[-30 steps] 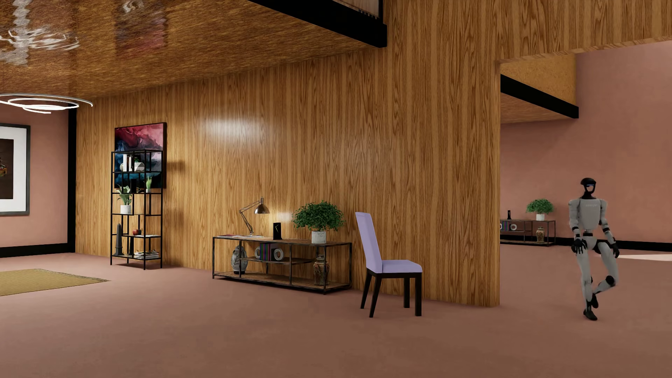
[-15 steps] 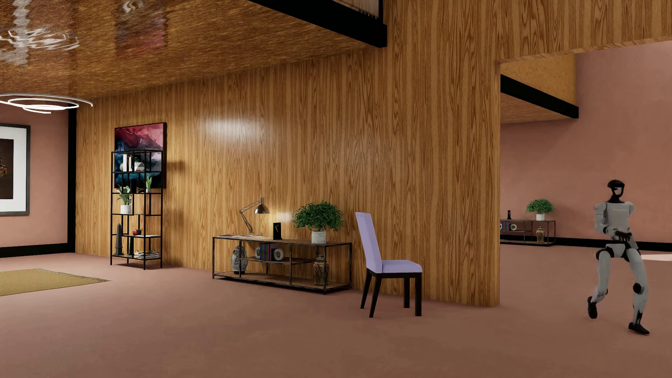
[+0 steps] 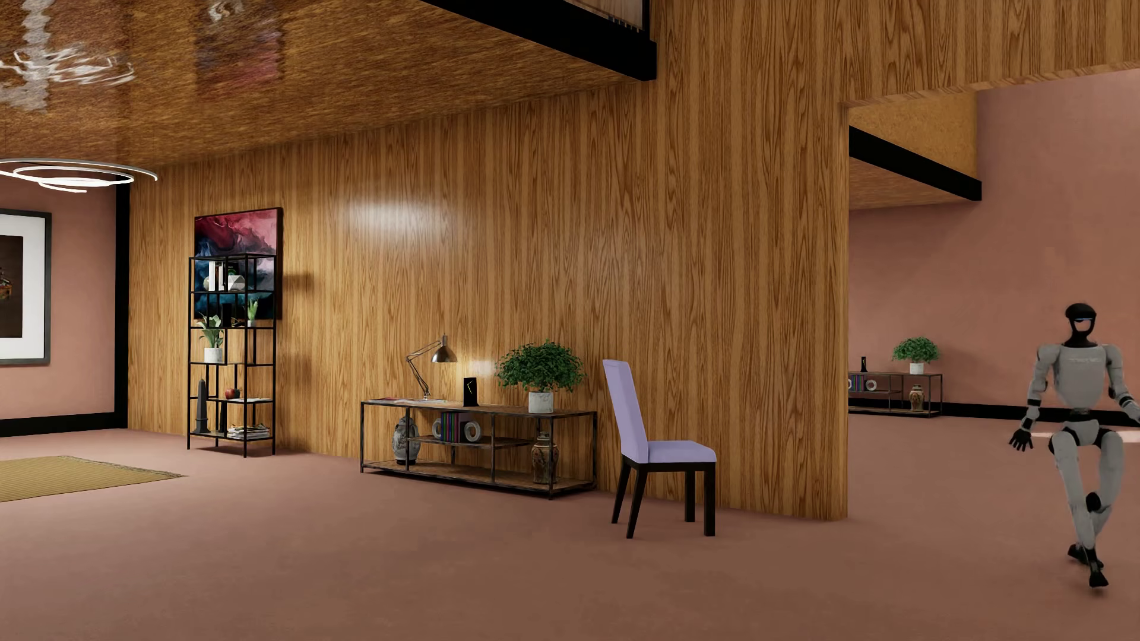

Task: Walk to the shelves

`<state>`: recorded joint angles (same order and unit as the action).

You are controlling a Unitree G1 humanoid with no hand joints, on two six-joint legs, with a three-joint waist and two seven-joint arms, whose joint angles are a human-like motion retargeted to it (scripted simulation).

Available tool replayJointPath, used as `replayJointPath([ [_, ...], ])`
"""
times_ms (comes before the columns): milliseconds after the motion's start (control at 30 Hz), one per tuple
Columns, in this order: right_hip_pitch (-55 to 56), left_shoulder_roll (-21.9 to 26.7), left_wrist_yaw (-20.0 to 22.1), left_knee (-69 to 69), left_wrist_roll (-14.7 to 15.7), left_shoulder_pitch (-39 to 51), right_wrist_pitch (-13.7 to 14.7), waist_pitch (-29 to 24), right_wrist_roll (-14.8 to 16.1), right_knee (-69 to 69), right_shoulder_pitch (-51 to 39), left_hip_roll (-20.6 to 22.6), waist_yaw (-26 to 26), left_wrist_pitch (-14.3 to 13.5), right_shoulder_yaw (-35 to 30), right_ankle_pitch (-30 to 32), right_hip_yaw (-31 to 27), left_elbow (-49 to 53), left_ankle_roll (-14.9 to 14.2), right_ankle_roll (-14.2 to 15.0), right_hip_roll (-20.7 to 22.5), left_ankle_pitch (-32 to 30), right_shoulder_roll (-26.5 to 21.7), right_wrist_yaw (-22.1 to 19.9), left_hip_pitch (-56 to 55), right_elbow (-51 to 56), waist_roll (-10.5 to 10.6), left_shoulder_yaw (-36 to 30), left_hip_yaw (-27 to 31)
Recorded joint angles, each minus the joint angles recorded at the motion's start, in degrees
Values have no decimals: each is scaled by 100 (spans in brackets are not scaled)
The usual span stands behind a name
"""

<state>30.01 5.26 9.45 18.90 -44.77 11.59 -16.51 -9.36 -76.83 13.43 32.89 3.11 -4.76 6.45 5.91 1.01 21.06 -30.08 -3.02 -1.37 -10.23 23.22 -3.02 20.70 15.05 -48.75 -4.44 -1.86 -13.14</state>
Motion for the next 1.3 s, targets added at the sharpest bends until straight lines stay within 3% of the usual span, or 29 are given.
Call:
replayJointPath([
  [67,-136,67,-105,634,38,-406,23,-37,-190,843,-58,-262,-91,138,270,569,180,-22,15,-873,63,-568,163,-10,333,269,161,-21,-119],
  [100,-199,132,-242,1413,-118,-607,-93,-67,-247,1306,-135,-505,-144,282,456,412,194,-254,203,-1038,157,-1203,344,-361,211,460,286,-95,-142],
  [167,-541,213,-854,3618,-493,-957,-592,-131,-28,1707,-642,-1242,-146,736,899,-125,156,-948,228,-1129,607,-2413,786,-1252,-503,697,557,-198,-173],
  [200,-812,223,-1248,4589,-660,-1119,-864,-159,192,1679,-1075,-1449,-91,1001,1075,-336,52,-1335,402,-1102,894,-2618,967,-1745,-1041,739,677,-222,2],
  [267,-1466,233,-1781,5899,-825,-1559,-1058,-193,529,1311,-2136,-1614,59,1224,1006,-567,-286,-1815,666,-1046,1454,-2080,1154,-2247,-2249,652,828,-113,447],
  [300,-1829,214,-1882,6154,-855,-1867,-873,-193,658,1051,-2675,-1684,147,1189,828,-625,-523,-1860,614,-1021,1698,-2127,1172,-2352,-2798,609,867,-14,634],
  [400,-2754,71,-1870,5315,-712,-2859,364,-140,845,588,-4062,-1793,440,929,-386,-952,-1355,-1446,714,-968,2184,-2122,956,-2170,-4026,805,925,488,957],
  [467,-3207,-175,-1637,3343,-499,-3360,1005,-130,649,556,-4824,-1790,580,723,-1374,-1286,-1811,-1096,778,-944,2338,-2286,611,-2072,-4329,1288,970,825,804],
  [533,-3669,-361,-1499,314,-499,-3579,1167,-111,451,415,-5232,-1307,642,666,-1947,-1579,-2041,-939,415,-937,2415,-2457,284,-2073,-4129,1996,1010,923,956],
  [567,-3932,-405,-1503,-802,-518,-3624,1186,-112,420,353,-5234,-985,651,672,-2056,-1719,-2076,-879,84,-919,2427,-2337,183,-2078,-4047,2383,1012,942,1236],
  [600,-4180,-391,-1576,-1130,-594,-3623,1162,-118,521,375,-5109,-762,636,636,-2030,-1866,-2026,-842,-542,-892,2425,-2082,120,-2165,-4087,2745,1015,892,1231],
  [667,-4673,-343,-1487,-274,-739,-3482,923,-117,886,491,-4628,-388,634,670,-1838,-1916,-1805,-824,-296,-871,2383,-2407,26,-2241,-4191,3138,999,923,1221],
  [733,-5082,-496,-1165,518,-635,-3480,502,-48,1107,862,-4177,-195,724,782,-1798,-1430,-1736,-642,478,-755,2284,-2920,-25,-2153,-4015,2816,904,1262,1350],
  [767,-5054,-633,-920,973,-412,-3526,235,-26,1007,1353,-4055,-259,770,784,-1843,-1037,-1744,-538,701,-750,2166,-2692,-62,-2089,-4012,2368,823,1502,1149],
  [800,-4785,-719,-705,1434,-212,-3563,-55,-23,925,2223,-3951,-336,801,757,-1821,-463,-1713,-539,712,-585,2002,-2241,-41,-1908,-3993,1698,720,1658,951],
  [833,-4319,-766,-556,1668,-80,-3493,-449,-27,733,3359,-3888,-395,822,825,-1789,-32,-1597,-683,694,165,1748,-1895,-41,-1634,-3900,884,614,1736,758],
  [867,-3710,-727,-588,1765,-140,-3324,-887,-34,612,4507,-3871,-425,825,964,-1674,625,-1508,-935,700,706,1431,-1637,-20,-1275,-3760,67,508,1647,561],
  [900,-3109,-581,-777,1758,-371,-3050,-1041,-36,327,5387,-3766,-449,799,1079,-1788,672,-1421,-1247,653,607,1086,-1416,-110,-755,-3560,-527,399,1434,403],
  [933,-2511,-376,-1062,1689,-733,-2709,-764,-39,-128,6009,-3545,-451,741,1232,-2140,294,-1330,-1562,608,421,757,-1240,-313,-278,-3335,-797,299,1119,296],
  [967,-1954,-178,-1298,1577,-1092,-2352,-299,-37,-491,6340,-3241,-446,655,1298,-2379,62,-1243,-1785,571,254,496,-1096,-548,-132,-3099,-741,217,777,238],
  [1000,-1444,-37,-1449,1422,-1381,-2030,135,-31,-610,6420,-2821,-413,549,1209,-2348,28,-1182,-1923,537,182,272,-982,-800,-358,-2841,-477,151,503,188],
  [1033,-984,90,-1443,1234,-1521,-1739,301,-25,-477,6241,-2376,-374,437,1023,-2053,-35,-1120,-2012,506,154,112,-886,-876,-708,-2570,-170,101,330,147],
  [1067,-571,140,-1292,1090,-1483,-1478,311,-20,2,5851,-1926,-330,326,887,-1487,-123,-1040,-1968,474,61,-25,-772,-850,-947,-2327,91,64,303,101],
  [1133,-17,255,-1025,777,-1159,-1056,102,-3,1039,4321,-1295,-260,149,604,-472,-194,-715,-1673,391,-89,-209,-538,-671,-1169,-1848,415,6,423,-42],
  [1167,54,294,-919,582,-922,-871,-111,8,1292,3132,-1111,-222,91,518,-215,-88,-466,-1491,339,21,-191,-444,-599,-1237,-1603,490,-16,523,-139],
  [1200,-43,356,-857,362,-798,-701,-341,23,1372,1635,-987,-168,54,447,-94,25,-262,-1319,278,-58,-10,-369,-522,-1397,-1336,542,-36,524,-242],
  [1233,-163,401,-811,89,-730,-536,-566,38,1348,183,-885,-95,36,401,-64,11,-122,-1164,214,263,219,-335,-434,-1508,-1048,552,-51,504,-334],
  [1267,-97,421,-839,-105,-698,-381,-659,44,1232,-611,-811,-14,23,416,-122,-287,-155,-1070,149,578,385,-247,-365,-1508,-768,571,-57,470,-423],
  [1300,-1,446,-815,-214,-708,-289,-619,52,1103,-643,-773,59,30,443,-185,-390,-42,-1003,85,569,423,-130,-303,-1406,-501,579,-61,444,-567],
])
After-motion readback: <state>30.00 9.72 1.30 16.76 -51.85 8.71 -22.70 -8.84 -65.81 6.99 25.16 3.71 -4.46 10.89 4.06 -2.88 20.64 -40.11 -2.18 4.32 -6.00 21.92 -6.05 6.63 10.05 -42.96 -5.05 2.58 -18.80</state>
